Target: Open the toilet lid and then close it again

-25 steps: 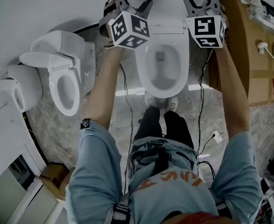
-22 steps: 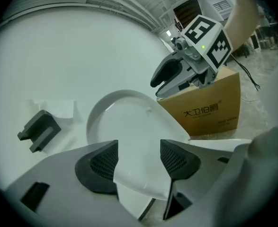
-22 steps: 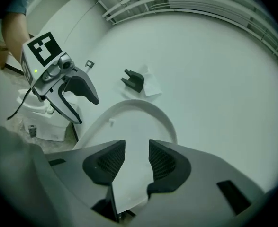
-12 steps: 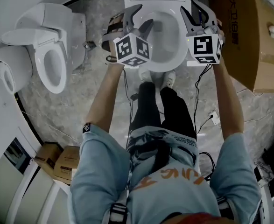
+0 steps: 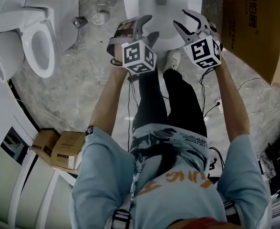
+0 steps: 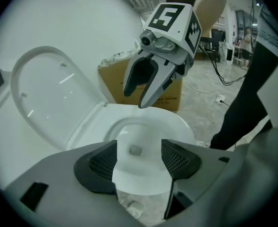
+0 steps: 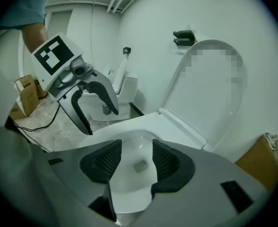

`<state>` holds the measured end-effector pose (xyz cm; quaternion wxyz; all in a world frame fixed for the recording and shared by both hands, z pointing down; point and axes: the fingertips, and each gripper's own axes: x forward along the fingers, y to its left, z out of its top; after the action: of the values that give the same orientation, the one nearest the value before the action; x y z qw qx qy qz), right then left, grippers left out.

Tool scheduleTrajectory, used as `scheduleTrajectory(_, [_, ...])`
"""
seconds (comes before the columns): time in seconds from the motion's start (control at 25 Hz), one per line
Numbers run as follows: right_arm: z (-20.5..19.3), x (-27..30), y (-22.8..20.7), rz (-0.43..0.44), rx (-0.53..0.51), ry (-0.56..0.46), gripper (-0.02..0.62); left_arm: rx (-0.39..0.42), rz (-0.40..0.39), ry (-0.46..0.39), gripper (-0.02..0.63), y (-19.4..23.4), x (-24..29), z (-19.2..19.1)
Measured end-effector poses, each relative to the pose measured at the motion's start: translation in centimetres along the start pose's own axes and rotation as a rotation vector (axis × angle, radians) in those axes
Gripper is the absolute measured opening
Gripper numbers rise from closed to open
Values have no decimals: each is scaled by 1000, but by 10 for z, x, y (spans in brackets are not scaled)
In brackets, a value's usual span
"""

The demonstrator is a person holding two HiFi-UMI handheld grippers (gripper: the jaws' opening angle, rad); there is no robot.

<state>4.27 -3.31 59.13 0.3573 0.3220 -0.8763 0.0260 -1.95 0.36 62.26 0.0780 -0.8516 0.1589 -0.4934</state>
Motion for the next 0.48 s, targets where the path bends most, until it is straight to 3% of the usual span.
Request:
scheduleTrajectory(0.24, [-61,13,87,214,1,75,273,64,-179,92,336,-94,35,-43])
scheduleTrajectory(0.48, [-108,36,141,347,-123,164,297,131,-234,163,341,-130,67,-82])
